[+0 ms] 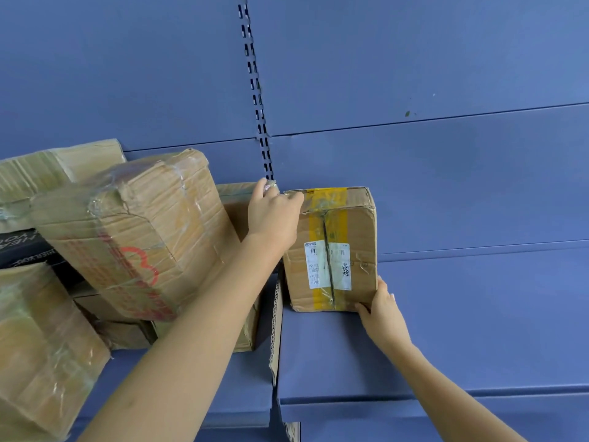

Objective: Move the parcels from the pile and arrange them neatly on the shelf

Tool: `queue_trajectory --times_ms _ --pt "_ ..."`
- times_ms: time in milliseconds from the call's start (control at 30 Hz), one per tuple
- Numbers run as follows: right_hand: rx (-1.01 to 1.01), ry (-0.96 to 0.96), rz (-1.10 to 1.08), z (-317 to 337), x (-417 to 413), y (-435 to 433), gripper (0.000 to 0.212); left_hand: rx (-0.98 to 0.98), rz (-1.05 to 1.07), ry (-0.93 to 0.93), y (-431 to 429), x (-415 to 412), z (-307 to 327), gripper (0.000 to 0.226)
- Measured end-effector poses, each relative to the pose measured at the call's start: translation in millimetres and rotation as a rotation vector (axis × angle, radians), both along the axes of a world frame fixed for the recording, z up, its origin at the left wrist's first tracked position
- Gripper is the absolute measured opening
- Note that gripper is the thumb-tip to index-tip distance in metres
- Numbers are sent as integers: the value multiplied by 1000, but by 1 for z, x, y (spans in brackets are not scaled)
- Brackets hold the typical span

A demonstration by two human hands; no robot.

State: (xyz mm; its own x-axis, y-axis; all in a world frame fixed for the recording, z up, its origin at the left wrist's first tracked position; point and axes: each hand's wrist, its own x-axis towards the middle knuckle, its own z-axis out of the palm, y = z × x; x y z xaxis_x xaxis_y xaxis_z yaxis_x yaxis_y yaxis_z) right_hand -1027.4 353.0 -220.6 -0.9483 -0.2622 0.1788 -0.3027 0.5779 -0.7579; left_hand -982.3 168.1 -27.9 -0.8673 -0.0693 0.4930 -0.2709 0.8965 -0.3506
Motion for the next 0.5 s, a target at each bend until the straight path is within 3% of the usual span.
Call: queue_trajectory --times_ms 233,500 --pt "358 81 -31 -5 -32 -23 35 -22 48 -82 -11 -22 7 31" --pt "395 163 -37 -9 -62 -2 38 -124 23 -193 -13 -39 19 27"
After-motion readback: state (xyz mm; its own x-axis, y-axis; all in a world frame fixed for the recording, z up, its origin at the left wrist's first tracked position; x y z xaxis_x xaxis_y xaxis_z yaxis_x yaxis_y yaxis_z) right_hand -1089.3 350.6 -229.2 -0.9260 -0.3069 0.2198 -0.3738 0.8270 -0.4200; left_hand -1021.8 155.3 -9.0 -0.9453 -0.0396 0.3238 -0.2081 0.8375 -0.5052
